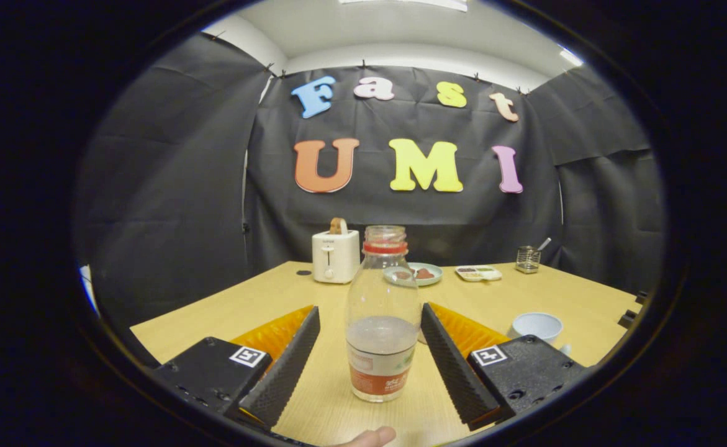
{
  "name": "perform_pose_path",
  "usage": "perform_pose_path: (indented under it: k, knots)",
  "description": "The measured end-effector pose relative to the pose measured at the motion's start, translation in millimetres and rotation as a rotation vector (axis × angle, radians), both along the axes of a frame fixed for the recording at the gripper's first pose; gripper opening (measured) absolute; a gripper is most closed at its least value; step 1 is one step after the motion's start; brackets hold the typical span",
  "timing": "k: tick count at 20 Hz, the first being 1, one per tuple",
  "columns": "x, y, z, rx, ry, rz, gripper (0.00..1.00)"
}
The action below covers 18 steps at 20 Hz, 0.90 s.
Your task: Take the bottle from table, then pour the juice into the cup, finally place the bottle on the coaster
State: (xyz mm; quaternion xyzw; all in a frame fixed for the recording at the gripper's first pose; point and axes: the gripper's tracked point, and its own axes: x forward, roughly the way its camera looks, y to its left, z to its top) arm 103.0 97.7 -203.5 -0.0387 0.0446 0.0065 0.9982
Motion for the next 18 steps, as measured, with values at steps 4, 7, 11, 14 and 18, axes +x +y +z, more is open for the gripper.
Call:
perform_pose_path:
  k: [4, 7, 11, 14, 18]
  knots:
    - [16.5, -3.8, -11.9, -0.004, 0.013, -0.032, 1.0]
    - [27.8, -11.7, -20.2, -0.013, 0.006, -0.074, 1.0]
    - [30.6, -18.1, -19.4, -0.01, 0.014, -0.084, 0.77]
    - [23.9, -19.8, -9.3, 0.026, 0.003, -0.087, 0.76]
    - [18.9, -12.0, -7.6, 0.112, 0.026, -0.073, 0.76]
